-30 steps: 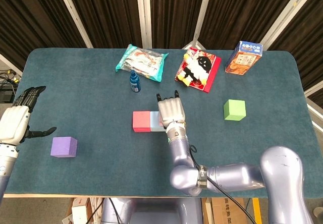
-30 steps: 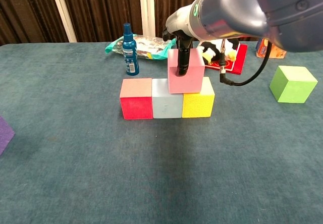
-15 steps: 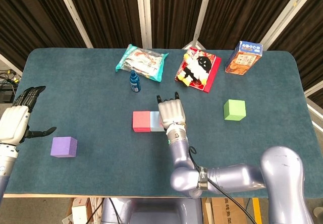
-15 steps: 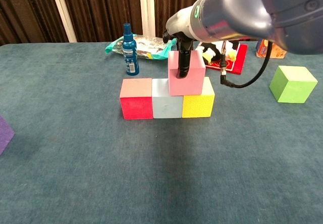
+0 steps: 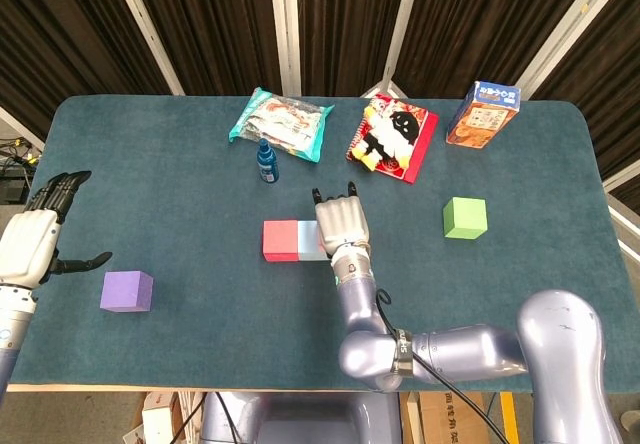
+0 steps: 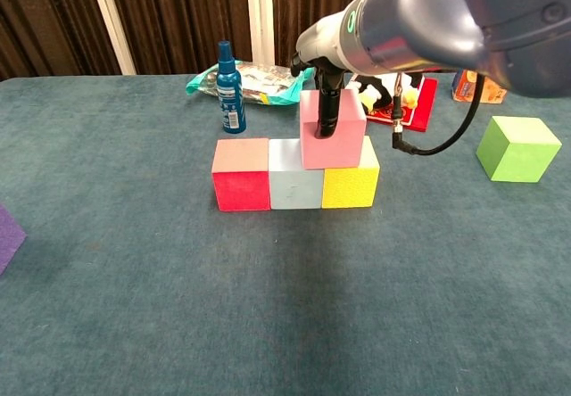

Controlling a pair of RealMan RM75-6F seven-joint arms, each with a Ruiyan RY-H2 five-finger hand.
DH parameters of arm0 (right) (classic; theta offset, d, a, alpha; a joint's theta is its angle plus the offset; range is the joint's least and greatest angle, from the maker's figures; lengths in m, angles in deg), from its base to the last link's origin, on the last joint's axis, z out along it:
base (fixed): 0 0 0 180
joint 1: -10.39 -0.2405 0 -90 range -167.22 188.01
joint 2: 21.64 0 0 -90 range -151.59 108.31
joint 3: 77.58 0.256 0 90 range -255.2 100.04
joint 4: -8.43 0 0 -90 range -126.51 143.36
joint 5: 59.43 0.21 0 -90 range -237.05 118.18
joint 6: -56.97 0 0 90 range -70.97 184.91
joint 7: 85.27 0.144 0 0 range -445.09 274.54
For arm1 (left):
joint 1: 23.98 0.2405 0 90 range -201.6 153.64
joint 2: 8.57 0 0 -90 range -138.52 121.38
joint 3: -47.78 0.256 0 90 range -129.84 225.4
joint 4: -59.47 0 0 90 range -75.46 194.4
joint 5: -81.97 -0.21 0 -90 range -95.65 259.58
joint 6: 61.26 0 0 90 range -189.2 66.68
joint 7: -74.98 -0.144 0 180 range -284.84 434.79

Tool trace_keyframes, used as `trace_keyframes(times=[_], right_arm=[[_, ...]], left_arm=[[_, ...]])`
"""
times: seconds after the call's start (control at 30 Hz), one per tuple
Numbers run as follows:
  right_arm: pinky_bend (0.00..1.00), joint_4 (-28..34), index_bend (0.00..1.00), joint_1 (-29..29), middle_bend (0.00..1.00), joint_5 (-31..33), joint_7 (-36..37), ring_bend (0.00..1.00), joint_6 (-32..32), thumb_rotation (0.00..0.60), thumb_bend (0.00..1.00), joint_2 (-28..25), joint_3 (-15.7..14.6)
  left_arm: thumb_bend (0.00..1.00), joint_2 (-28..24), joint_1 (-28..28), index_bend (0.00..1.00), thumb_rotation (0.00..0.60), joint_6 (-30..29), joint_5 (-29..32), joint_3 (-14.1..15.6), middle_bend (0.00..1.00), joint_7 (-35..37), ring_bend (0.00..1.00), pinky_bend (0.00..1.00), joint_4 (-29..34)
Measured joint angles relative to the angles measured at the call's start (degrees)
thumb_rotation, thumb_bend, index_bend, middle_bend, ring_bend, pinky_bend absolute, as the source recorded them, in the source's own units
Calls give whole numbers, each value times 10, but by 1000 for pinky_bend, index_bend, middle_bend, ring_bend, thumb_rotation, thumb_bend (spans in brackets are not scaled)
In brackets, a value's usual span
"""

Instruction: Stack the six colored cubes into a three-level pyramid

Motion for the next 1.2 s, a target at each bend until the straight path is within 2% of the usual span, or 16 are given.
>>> trace_keyframes(times=[0.4,0.7,1.2], right_arm=[[0,0,1,2,404,-2,3,290,-2,600,321,5,-2],[0,5,0,5,262,-7,8,265,-5,600,321,2,-2],[0,16,0,9,73,-8,14,137,-7,600,321,-3,-3]], left_arm=[[142,0,0,0,600,-1,2,-1,54,1,36,92,0],[142,-1,0,0,600,-1,0,-1,54,2,36,91,1],[142,-3,1,0,600,-2,-2,-1,54,4,36,90,2]])
